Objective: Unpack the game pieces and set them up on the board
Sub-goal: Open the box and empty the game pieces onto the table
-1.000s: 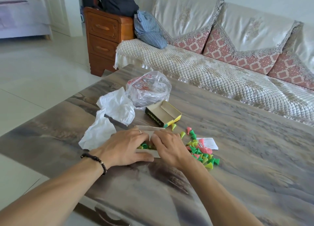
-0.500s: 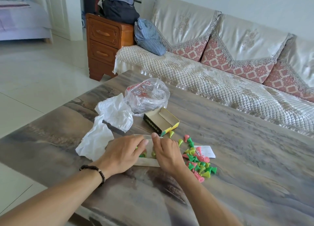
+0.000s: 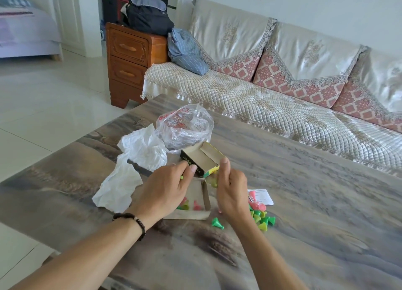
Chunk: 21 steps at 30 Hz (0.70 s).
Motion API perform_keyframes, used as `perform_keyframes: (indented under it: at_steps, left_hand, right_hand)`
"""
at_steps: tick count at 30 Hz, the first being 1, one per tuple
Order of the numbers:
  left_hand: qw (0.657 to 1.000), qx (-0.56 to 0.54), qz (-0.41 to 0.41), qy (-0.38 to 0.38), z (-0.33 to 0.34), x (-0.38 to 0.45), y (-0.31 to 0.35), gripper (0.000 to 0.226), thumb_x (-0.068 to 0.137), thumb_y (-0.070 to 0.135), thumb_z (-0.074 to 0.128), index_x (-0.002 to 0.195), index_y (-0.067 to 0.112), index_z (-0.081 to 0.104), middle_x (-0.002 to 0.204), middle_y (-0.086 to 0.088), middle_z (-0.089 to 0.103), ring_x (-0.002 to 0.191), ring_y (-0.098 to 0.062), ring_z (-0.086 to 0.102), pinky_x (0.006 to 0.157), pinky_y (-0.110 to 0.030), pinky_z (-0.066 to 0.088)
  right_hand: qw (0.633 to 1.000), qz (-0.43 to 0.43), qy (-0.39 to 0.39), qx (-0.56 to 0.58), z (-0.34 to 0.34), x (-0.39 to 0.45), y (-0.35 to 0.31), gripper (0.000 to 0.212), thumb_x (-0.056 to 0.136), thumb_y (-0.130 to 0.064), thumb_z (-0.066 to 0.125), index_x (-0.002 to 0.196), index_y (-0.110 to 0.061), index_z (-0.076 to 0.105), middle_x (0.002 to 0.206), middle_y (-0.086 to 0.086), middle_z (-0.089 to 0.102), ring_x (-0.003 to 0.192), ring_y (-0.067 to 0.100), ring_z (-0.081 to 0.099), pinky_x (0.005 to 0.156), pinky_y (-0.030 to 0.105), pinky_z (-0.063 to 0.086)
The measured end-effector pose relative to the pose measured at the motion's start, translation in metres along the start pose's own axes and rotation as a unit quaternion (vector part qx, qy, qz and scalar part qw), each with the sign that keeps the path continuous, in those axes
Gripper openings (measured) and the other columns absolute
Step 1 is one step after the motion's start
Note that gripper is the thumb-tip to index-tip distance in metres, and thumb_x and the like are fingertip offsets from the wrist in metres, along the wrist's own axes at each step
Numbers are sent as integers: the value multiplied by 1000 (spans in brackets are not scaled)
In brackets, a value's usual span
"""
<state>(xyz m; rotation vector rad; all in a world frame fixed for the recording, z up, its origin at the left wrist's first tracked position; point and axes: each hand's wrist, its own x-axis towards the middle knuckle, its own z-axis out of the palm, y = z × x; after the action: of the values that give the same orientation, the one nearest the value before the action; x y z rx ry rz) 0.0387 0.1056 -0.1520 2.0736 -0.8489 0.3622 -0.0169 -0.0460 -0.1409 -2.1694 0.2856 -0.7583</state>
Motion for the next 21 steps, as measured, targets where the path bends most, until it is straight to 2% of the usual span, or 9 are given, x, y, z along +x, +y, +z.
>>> perform_keyframes:
  at_steps: [3,7,10,12,15,18,21]
  left_hand:
    - [999,28,34,-5,2,4,14,39,98,47,28,64,29,30,50,6,37,47,-12,41,46,-34,33]
    - [992,75,57,-84,31,7,41,39,98,50,31,65,28,31,58,8,38,61,-20,51,51,-33,29]
    - [981,116,78,-136,61,11,60,40,95,57,39,73,24,42,70,6,53,73,-20,56,56,-32,34]
    - [977,129,83,-151,77,14,67,39,91,59,48,74,24,44,74,6,53,72,-17,51,59,-30,34]
    - [976,122,71,-167,93,16,72,34,87,54,59,74,25,46,74,9,46,70,-13,45,61,-27,31]
    - [981,90,50,-164,101,19,75,29,85,50,65,74,27,50,77,9,51,76,-14,53,61,-26,31]
    - [983,87,44,-158,102,21,77,24,83,49,67,80,27,58,79,11,51,85,-15,56,63,-27,31]
  right_hand:
    - [999,30,14,20,-32,6,16,57,101,-45,32,53,-14,29,47,-5,27,47,11,28,48,30,20]
    - [995,82,16,-51,-84,3,53,56,100,-44,34,53,-13,34,47,0,32,45,14,28,50,31,23]
    - [983,146,37,-104,-109,-4,78,55,99,-41,35,52,-12,34,48,4,39,48,19,35,52,34,30]
    - [968,197,24,-151,-117,-7,91,57,98,-41,36,50,-10,34,52,8,48,53,26,46,55,35,35]
    - [949,231,-21,-212,-116,-10,99,55,97,-42,35,52,-10,38,66,15,52,74,34,56,64,35,38]
    - [948,222,-28,-226,-107,-10,94,53,95,-44,37,52,-12,38,65,13,49,71,33,50,65,33,36]
    - [957,224,-32,-179,-101,-8,89,54,94,-41,38,52,-9,43,58,8,53,65,31,55,60,33,40]
